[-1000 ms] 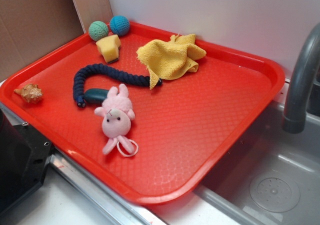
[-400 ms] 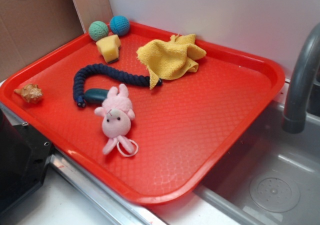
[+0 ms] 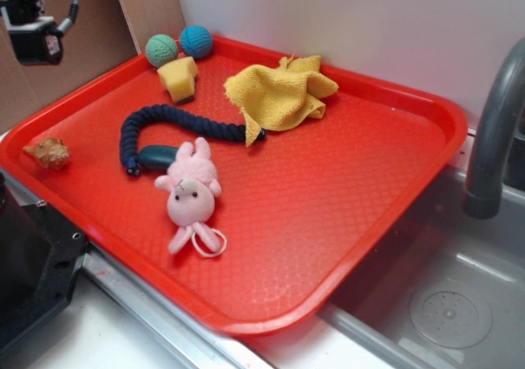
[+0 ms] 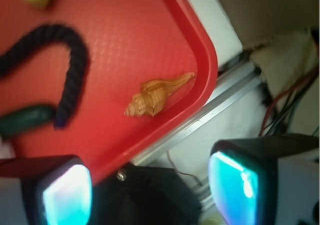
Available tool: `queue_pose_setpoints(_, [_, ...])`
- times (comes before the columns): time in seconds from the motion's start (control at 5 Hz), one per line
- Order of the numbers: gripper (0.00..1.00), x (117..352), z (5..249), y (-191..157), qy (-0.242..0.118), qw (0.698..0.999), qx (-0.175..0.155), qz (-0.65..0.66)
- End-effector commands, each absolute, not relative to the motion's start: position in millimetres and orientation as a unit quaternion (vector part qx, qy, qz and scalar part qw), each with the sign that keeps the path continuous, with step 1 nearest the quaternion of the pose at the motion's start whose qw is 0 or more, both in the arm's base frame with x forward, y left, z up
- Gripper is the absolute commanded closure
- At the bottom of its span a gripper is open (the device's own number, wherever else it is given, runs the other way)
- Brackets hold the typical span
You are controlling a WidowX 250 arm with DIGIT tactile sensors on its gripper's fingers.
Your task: Grab the shell.
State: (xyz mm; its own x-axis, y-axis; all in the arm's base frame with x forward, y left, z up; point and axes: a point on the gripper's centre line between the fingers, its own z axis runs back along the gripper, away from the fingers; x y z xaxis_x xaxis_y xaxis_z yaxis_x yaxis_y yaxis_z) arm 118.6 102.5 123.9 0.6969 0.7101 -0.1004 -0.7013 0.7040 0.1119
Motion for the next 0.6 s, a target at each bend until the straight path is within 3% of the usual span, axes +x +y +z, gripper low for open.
queue_pose_setpoints(0.0, [0.00, 105.1, 80.0, 111.4, 0.077, 0.857, 0.102, 0.499])
queue_pose_setpoints(0.2, [0.00, 108.1, 62.7, 106.1, 0.057, 0.860, 0.078, 0.501])
queue_pose_setpoints(0.4, [0.00, 118.4, 53.5, 102.2, 0.046, 0.877, 0.086, 0.470])
